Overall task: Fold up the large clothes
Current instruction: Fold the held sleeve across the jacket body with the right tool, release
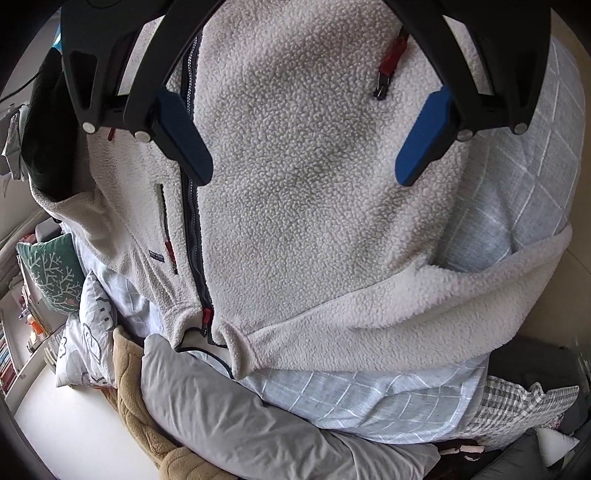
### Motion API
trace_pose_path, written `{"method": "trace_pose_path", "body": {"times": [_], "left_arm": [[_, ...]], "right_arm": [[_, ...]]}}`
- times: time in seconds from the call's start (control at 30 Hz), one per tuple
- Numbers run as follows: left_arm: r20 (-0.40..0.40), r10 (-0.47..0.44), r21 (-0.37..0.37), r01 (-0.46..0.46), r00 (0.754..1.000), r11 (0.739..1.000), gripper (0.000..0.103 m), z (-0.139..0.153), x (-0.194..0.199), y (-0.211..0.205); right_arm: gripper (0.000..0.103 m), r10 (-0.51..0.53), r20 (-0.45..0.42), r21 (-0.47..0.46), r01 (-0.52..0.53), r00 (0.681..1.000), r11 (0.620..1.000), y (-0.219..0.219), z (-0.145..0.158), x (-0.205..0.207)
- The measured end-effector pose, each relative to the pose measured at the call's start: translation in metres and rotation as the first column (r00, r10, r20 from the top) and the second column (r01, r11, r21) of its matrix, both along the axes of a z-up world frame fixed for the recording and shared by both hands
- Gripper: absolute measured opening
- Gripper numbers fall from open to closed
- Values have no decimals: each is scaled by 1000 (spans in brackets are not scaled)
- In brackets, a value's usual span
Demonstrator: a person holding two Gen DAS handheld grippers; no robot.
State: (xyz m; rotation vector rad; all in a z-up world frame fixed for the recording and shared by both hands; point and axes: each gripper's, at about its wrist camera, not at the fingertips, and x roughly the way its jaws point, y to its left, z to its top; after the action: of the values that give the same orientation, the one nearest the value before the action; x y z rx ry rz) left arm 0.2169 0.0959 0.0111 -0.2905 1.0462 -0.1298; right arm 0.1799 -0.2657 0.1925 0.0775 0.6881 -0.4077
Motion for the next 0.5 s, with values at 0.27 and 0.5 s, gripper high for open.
{"method": "trace_pose_path", "body": {"times": [0.27,0.5], "left_arm": [[-2,1,-10,-1,1000,1000,99,2,-1,4],[-6,4,-38,-4,1000,999,99,5,-3,10]], "right_arm": [[3,234,-166,-18,-240,958,971,125,-93,49],[54,146,-231,82,-130,962,988,90,-115,47]]}}
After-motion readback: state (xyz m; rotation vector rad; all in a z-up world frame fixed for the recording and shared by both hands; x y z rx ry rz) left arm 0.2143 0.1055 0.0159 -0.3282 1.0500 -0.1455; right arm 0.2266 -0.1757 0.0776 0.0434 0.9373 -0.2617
